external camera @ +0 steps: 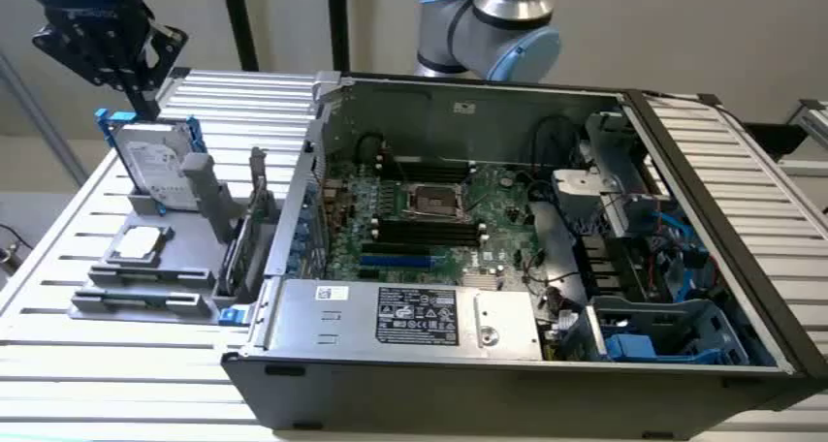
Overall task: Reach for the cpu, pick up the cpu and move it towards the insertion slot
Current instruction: 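Pick up the cpu and move it towards the insertion slot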
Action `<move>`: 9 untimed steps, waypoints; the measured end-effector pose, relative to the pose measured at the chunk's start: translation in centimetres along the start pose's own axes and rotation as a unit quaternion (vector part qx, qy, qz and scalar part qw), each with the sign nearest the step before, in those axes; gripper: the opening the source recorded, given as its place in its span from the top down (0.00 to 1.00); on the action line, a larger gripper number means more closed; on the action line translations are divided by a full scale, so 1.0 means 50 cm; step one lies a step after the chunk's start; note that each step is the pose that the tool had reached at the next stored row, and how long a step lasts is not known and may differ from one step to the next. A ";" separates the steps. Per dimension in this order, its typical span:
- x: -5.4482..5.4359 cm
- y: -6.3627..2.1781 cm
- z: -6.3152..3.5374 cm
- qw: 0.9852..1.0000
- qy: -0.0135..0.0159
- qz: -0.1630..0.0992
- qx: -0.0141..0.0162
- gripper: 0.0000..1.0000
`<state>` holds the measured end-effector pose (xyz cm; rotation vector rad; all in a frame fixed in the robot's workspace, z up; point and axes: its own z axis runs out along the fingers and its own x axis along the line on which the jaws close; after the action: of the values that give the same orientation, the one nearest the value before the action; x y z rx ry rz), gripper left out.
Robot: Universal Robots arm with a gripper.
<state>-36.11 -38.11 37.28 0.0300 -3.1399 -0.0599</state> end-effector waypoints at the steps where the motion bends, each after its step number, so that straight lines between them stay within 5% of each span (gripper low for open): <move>1: 0.000 0.000 0.000 1.000 0.000 0.000 0.000 0.89; 9: 0.000 0.000 0.000 1.000 0.000 0.000 0.000 0.89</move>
<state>-36.11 -38.11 37.27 0.0300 -3.1401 -0.0600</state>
